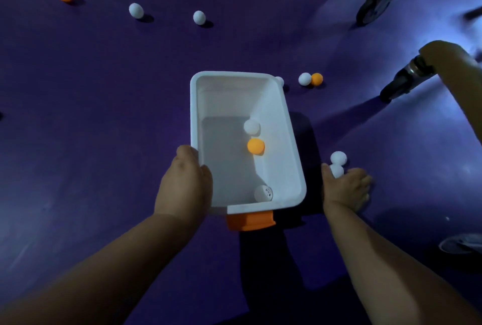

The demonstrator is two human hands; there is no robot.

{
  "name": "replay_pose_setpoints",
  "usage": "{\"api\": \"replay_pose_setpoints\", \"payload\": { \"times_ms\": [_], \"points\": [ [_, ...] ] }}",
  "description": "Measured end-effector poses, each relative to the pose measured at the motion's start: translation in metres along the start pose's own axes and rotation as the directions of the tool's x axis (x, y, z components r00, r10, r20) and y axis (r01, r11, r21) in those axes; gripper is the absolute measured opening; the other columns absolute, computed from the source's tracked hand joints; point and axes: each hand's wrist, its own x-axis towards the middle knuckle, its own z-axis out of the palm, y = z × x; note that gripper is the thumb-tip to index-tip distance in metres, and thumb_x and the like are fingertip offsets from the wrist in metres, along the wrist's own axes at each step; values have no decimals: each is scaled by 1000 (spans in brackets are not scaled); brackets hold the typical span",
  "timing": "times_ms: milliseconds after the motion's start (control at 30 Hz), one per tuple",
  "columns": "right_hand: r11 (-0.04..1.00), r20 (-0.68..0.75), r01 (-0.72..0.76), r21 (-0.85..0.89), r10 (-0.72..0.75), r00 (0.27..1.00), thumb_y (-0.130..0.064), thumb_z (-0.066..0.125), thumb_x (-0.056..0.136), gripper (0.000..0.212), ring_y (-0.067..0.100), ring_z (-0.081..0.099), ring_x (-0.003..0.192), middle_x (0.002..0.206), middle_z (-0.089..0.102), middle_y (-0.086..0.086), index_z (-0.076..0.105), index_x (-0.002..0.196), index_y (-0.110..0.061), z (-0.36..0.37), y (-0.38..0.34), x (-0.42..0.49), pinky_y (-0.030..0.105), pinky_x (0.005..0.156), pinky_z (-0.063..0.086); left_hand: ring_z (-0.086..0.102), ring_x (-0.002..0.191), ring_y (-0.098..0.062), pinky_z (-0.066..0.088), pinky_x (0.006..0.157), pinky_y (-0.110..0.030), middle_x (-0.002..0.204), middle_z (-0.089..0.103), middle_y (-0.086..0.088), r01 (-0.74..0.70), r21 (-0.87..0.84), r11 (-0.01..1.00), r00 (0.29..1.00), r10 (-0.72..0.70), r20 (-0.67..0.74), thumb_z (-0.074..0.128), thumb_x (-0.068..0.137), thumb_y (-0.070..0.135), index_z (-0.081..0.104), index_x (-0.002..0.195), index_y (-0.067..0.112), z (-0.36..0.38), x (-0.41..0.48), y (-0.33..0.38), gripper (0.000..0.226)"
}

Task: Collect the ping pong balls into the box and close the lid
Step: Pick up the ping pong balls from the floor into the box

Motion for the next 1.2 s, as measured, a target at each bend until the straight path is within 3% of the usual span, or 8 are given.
{"api": "replay_pose_setpoints", "payload": {
  "times_ms": [167,300,400,667,833,933,1067,1200],
  "points": [
    [990,45,57,131,-64,997,-22,66,79,31,35,54,88,107,53,20,49,95,-1,-2,11,-11,35,62,35,33,51,-9,19,42,-17,91,53,-15,-31,120,992,999,28,28,38,95,4,37,96,5,-3,0,6,2],
    [959,25,66,274,-75,997,2,60,73,28,31,51,79,111,49,20,47,98,-2,-9,8,-15,37,64,42,39,55,-14,21,42,-18,99,57,-20,-38,166,985,999,33,35,39,95,4,40,106,0,-2,-1,6,12],
    [984,61,157,86,-163,985,7,53,73,41,35,51,99,118,50,16,52,112,-6,-12,5,-3,39,73,42,46,66,-19,28,47,-21,102,56,-18,-33,191,981,999,26,37,38,96,6,39,108,1,-2,1,7,14],
    [997,18,71,38,-72,997,-34,56,89,36,39,52,98,115,50,21,54,102,-1,-20,-11,21,37,69,35,50,55,-17,25,40,-21,79,57,-6,-45,155,987,998,36,56,36,97,8,33,95,10,3,1,-1,5],
    [989,154,119,-86,-105,983,-35,57,89,52,40,51,106,128,46,21,43,130,-6,-16,-15,29,37,68,33,41,48,-8,21,39,-22,64,43,4,-25,153,988,999,20,31,35,96,6,28,89,13,5,2,0,12],
    [980,193,132,-147,-102,976,-31,58,89,43,40,51,102,123,46,21,49,123,-8,-13,-14,28,37,68,35,39,46,-6,19,38,-19,63,40,5,-44,231,972,999,35,39,33,97,5,30,93,11,4,1,-2,7],
    [967,55,85,238,-101,993,-29,62,86,34,32,54,95,118,50,16,58,108,-5,-17,-34,13,36,70,42,39,46,-11,20,38,-22,65,42,3,-21,226,974,1000,17,19,35,95,5,27,90,12,4,1,-2,13],
    [702,-67,244,669,-270,960,-23,72,77,33,14,51,88,100,46,-6,63,106,-10,-42,-75,-22,24,74,48,35,45,-3,19,37,-19,62,32,9,-34,297,954,999,28,26,36,97,10,30,94,12,4,0,-4,7]
  ]
}}
